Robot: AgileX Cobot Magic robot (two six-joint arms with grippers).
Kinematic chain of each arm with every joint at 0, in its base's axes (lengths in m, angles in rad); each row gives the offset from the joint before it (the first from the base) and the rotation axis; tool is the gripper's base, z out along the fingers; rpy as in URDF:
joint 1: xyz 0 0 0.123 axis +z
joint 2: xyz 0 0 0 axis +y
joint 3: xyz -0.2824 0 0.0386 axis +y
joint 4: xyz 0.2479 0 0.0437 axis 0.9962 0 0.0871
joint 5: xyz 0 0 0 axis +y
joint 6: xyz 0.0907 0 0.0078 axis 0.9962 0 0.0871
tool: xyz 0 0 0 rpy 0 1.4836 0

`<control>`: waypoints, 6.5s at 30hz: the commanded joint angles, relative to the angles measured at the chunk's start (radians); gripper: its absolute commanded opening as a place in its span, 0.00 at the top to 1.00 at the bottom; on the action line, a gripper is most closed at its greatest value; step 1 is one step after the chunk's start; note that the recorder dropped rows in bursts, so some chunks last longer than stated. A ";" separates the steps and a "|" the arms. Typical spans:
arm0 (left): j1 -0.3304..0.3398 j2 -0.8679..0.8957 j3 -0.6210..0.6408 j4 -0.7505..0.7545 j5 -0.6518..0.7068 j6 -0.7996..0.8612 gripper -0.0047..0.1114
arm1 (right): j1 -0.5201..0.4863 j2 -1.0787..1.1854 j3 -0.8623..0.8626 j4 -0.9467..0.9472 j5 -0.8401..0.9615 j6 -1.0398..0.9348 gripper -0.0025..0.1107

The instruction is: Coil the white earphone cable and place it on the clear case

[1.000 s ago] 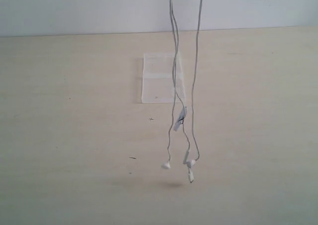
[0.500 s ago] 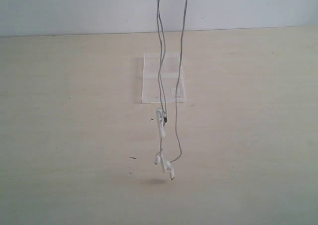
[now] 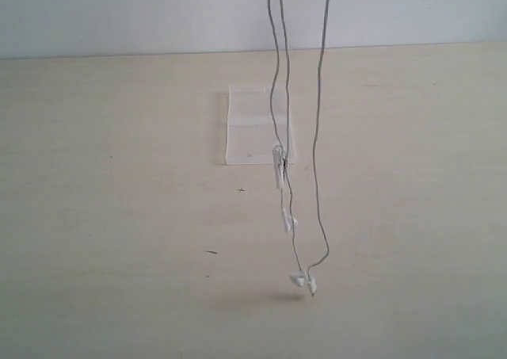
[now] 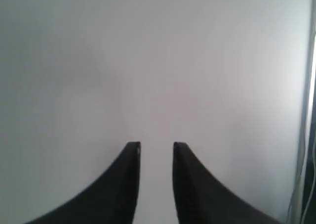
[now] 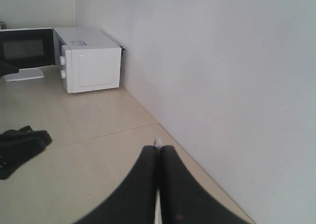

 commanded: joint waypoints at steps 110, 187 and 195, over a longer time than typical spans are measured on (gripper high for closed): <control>-0.693 1.083 -0.479 0.455 -0.133 0.000 0.96 | 0.002 -0.003 0.000 -0.494 0.035 0.306 0.98; -0.691 0.856 -0.517 0.716 -0.126 -0.536 0.96 | 0.002 -0.613 1.172 -0.307 -0.531 0.215 0.49; -0.691 0.856 -0.600 0.740 -0.120 -0.540 0.96 | 0.002 -0.652 1.388 0.288 -0.642 -0.280 0.49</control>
